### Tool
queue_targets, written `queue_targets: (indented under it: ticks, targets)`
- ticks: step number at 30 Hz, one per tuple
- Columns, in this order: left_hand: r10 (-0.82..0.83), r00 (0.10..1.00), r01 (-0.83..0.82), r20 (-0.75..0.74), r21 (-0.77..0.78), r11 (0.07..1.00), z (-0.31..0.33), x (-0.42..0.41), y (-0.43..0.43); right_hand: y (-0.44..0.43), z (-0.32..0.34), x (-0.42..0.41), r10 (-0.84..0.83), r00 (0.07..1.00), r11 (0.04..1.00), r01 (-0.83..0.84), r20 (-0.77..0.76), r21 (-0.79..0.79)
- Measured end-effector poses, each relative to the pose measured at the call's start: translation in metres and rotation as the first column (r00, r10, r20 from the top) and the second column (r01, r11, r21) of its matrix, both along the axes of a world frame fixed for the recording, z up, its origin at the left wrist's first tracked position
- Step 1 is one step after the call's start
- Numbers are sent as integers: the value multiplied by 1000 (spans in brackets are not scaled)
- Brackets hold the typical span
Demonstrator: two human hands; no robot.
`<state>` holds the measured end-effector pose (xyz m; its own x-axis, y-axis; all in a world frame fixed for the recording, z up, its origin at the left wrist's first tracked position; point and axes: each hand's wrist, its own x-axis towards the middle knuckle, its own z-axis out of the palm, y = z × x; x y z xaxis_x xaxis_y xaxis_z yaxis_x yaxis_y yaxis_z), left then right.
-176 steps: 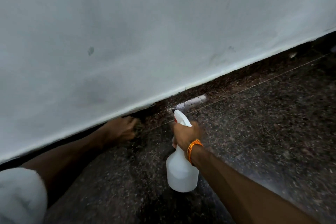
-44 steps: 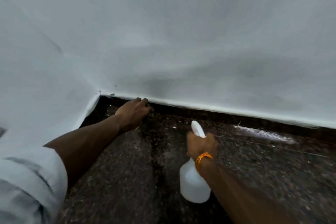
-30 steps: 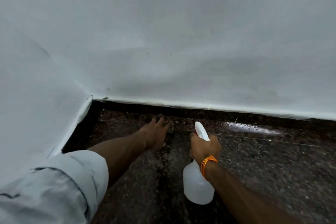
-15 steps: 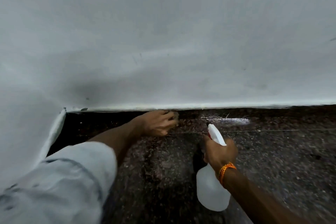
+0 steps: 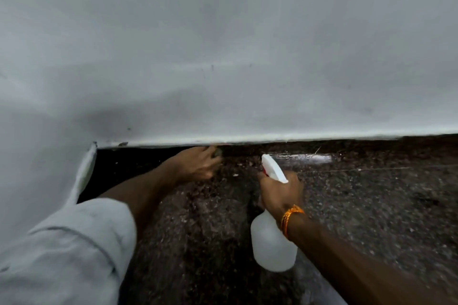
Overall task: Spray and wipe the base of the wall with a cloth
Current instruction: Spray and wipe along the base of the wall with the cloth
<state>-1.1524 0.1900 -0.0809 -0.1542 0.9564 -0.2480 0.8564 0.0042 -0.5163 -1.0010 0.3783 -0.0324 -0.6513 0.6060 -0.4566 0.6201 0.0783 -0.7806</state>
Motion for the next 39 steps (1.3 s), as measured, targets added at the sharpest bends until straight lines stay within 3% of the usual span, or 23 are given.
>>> queue_targets:
  ticks: [2, 6, 9, 12, 13, 14, 15, 16, 17, 18, 20, 23, 28, 31, 34, 37, 39]
  targets:
    - [107, 994, -107, -11, -23, 994, -7, 1, -44, -6, -1, -5, 15, 1000, 997, -16, -8, -76]
    - [403, 914, -405, 39, 114, 907, 4, 14, -104, -29, -9, -14, 12, 999, 980, -19, -33, -199]
    - [651, 751, -659, 112, 182, 730, 9, 28, -129, -56, -10, -17, 39, 999, 954, -46, -27, -297]
    - [793, 553, -833, 255, 202, 516, 12, 38, -141, -79, -12, -16, 73, 997, 933, -73, -13, -353]
    - [821, 446, -893, 356, 237, 382, 17, 41, -139, -83, -11, -17, 79, 997, 928, -79, -15, -364]
    - [830, 289, -945, 477, 282, 166, 21, 45, -132, -86, -11, -18, 77, 997, 925, -77, -14, -371]
    - [781, 96, -936, 617, 323, -140, 29, 48, -120, -88, -10, -19, 75, 997, 921, -75, -15, -382]
    - [649, -115, -847, 752, 267, -459, 32, 46, -109, -90, -9, -19, 74, 997, 917, -75, -17, -392]
    - [482, -264, -732, 836, 151, -664, 33, 43, -99, -91, -9, -19, 77, 997, 914, -81, -26, -399]
    - [340, -350, -639, 873, 43, -768, 33, 38, -89, -91, -9, -18, 87, 996, 916, -93, -32, -391]
    - [147, -386, -572, 911, -112, -812, 32, 27, -67, -87, -10, -16, 112, 993, 925, -116, -34, -363]
    - [-142, -390, -524, 910, -346, -778, 15, 17, -23, -73, -17, -13, 75, 997, 941, -75, -11, -329]
    - [-377, -301, -574, 876, -482, -662, 4, 24, 69, -56, -28, -14, -11, 1000, 966, 14, 16, -258]
    - [-404, -257, -497, 878, -478, -724, 6, 17, 53, -47, -30, -13, -12, 1000, 972, 16, 18, -233]
    - [-322, -219, -498, 921, -389, -775, -9, 7, -7, -44, -34, -14, 22, 1000, 972, -20, 5, -236]
    - [-354, -91, -304, 931, -364, -880, -12, 3, -49, -48, -37, -18, 60, 998, 971, -57, 6, -232]
    - [-377, -58, -290, 924, -377, -880, -13, 2, -52, -54, -37, -18, 49, 999, 964, -45, 11, -263]
